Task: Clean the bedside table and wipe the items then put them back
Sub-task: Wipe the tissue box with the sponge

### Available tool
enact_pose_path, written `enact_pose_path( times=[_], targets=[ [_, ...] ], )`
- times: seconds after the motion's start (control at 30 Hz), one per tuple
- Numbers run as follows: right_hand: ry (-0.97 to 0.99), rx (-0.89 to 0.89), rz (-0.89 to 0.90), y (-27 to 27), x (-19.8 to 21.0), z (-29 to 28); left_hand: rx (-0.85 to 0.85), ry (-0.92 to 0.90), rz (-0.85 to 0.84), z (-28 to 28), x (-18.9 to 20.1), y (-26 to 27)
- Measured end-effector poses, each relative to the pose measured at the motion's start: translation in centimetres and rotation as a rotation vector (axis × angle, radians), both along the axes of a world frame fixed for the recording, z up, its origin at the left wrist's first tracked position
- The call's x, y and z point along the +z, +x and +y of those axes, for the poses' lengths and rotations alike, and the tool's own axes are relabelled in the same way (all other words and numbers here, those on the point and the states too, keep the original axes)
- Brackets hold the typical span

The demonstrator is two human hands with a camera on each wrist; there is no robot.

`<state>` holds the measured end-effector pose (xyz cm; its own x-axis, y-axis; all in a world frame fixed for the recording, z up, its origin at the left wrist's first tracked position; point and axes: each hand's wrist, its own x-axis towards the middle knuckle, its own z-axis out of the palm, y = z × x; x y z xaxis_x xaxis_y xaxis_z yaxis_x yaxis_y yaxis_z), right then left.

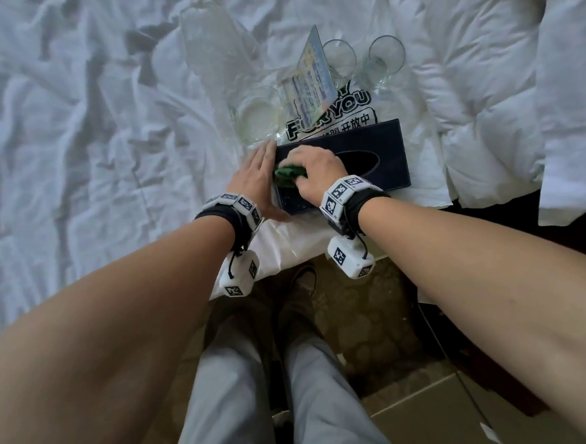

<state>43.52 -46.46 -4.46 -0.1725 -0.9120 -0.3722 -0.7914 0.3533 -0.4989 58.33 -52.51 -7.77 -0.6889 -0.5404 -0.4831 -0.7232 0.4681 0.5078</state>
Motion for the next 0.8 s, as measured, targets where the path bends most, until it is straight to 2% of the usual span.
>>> enact_pose_path(
  times=[0.1, 0.2, 0.27, 0.33, 0.6, 0.8],
  targets=[
    [0.052, 0.061, -0.038, -0.4, 0.5, 0.1, -0.012, 0.011, -0.008, -0.1, -0.1, 0.1],
    [-0.008, -0.110, -0.089, -1.0, 0.8, -0.6, 0.002, 0.046, 0.015, -0.4, 0.1, 0.2],
    [-0.091, -0.243, -0.061, -1.5, 0.7, -1.3, 0.012, 0.064, 0.033, -0.5, 0.0, 0.3],
    [-0.101, -0.292, -0.038, -1.6, 0.6, -2.0, 0.038, 0.078, 0.042, -0.3, -0.2, 0.6],
    [0.000, -0.050, -0.040, -0.8, 0.3, -1.4, 0.090, 0.098, 0.015, 0.7, -0.9, 0.5],
    [0.028, 0.048, -0.052, -0.6, 1.2, -0.1, 0.086, 0.077, 0.050, 0.4, -0.3, 0.5]
  ],
)
